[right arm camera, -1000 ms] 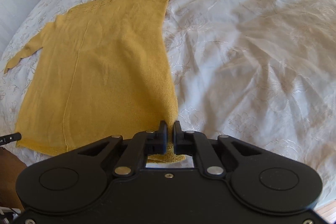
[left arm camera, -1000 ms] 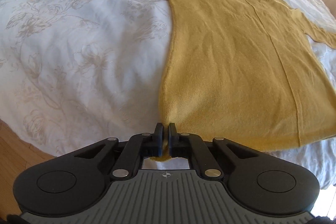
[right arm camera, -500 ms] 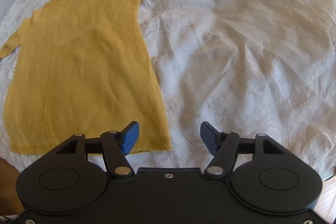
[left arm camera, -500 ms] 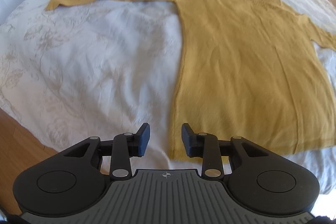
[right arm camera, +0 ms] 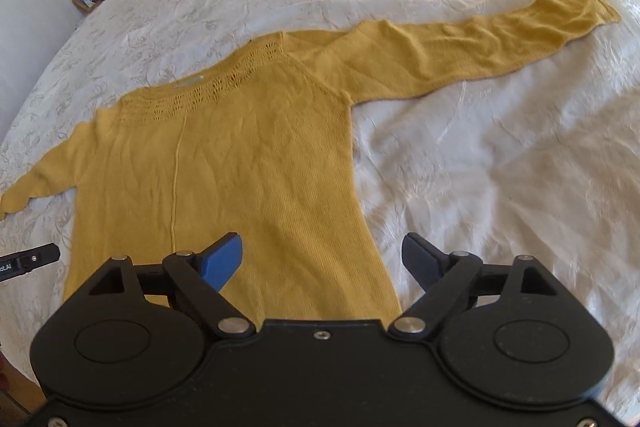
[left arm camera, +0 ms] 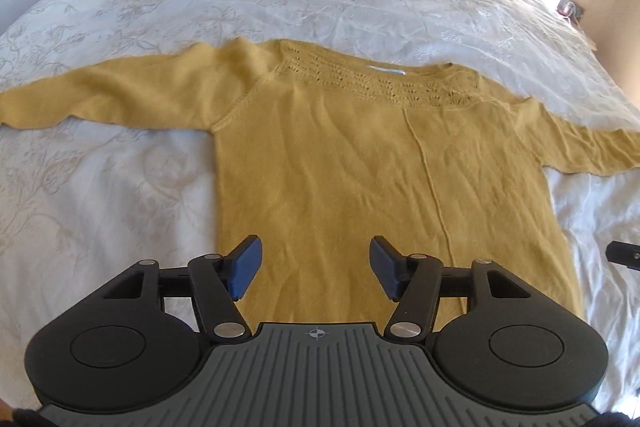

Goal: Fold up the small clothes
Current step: 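Move the right tool to the sleeve cuff and grasp it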

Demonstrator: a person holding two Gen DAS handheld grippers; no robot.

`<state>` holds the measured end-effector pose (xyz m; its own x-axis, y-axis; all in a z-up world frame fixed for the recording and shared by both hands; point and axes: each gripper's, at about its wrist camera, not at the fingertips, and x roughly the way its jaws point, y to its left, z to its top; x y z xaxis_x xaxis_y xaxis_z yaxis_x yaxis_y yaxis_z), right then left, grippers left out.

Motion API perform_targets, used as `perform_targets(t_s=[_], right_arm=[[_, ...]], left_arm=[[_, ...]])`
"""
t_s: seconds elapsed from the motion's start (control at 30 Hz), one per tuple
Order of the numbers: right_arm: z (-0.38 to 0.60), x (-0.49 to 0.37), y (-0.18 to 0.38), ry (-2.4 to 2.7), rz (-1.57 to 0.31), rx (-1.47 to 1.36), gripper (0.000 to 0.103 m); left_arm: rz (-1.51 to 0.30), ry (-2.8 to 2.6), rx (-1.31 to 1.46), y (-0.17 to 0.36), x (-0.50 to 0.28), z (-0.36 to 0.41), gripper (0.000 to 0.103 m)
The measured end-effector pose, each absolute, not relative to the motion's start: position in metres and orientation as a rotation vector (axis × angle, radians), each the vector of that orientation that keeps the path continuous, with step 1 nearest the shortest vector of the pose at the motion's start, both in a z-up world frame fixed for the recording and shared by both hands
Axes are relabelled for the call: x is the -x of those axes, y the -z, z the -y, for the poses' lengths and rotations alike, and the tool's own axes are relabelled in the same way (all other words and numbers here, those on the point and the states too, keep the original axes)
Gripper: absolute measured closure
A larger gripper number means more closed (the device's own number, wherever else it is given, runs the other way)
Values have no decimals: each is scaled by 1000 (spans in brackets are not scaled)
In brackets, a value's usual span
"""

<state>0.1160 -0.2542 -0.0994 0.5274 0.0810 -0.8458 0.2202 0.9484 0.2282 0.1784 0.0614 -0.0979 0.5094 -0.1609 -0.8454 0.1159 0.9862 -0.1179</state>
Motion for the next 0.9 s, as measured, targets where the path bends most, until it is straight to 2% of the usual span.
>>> perform_targets(t_s=[0.37,0.67,0.9], right_arm=[[320,-154,79,180,-971,-274,11],[433,-196,66,242,-927,-223,11],[528,-231,70,306,-922,-166,11]], left_arm=[[-1059,178,19,97,-222,-36,43],[-1022,72,52,70,-220,1,42],[-1036,45,55,69,-219,38,42]])
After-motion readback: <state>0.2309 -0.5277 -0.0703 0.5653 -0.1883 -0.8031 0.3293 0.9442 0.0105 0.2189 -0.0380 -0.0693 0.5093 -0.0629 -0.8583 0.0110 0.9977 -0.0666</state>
